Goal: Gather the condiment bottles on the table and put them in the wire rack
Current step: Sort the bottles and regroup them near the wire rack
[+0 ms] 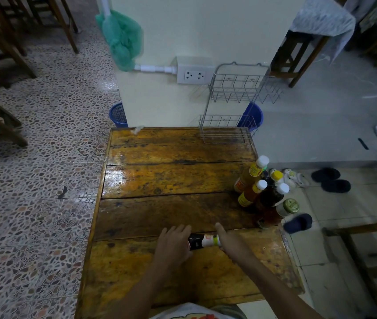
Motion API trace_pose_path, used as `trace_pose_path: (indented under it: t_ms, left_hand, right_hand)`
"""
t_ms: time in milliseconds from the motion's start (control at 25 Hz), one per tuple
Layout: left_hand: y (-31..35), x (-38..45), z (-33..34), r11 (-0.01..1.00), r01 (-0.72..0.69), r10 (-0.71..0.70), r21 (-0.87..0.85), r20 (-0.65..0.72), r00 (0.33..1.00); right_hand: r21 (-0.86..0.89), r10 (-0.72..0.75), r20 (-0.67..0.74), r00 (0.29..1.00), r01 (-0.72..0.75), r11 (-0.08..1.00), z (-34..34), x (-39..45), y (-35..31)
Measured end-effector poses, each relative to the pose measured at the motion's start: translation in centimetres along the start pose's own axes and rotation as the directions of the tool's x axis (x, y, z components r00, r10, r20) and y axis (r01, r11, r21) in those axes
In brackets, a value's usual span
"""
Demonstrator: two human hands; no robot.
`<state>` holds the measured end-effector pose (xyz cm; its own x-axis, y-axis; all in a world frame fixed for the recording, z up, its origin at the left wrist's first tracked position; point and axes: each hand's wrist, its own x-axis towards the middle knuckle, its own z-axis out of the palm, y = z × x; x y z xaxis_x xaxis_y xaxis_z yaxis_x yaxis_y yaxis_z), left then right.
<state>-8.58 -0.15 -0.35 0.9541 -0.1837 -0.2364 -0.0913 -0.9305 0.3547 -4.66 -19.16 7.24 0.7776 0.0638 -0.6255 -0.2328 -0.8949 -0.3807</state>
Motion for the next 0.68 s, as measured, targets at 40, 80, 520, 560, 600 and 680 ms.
trace_pose_path:
  t_ms: [40,80,520,560,600,680]
  left_hand:
    - [0.3,0.4,-0.4,0.998,0.006,-0.006,-0.056,-0.008,1.0]
    - [0.8,0.9,-0.8,0.992,0.001,-0.005,-0.127,-0.028,1.0]
    - [10.0,8.1,-0.7,0.789,-0.173,0.148,-0.59,-0.091,0.985]
    - [10.5,8.5,-0.5,0.79,-0.172,0.154,-0.588,-0.081,0.985]
    - [10.9,8.8,-0.4,0.789,-0.175,0.163,-0.589,-0.074,0.984]
    - [11.8,9.4,-0.4,0.803,-0.17,0.165,-0.571,-0.062,0.984]
  right_hand:
    - [0.015,-0.033,-0.05,0.998,0.034,0.999,-0.5,-0.5,-0.4]
    - [0.016,-0.077,-0.125,0.989,0.08,0.997,-1.0,-1.0,-0.5]
    - [-0.068,-0.202,-0.551,0.809,0.198,0.978,-8.0,-3.6,1.9]
    - [-0.08,-0.201,-0.536,0.82,0.188,0.979,-8.0,-3.2,2.6]
    - [-0.096,-0.205,-0.528,0.824,0.182,0.979,-7.9,-2.7,3.2]
    - [-0.112,-0.214,-0.518,0.828,0.182,0.977,-7.8,-1.7,4.4]
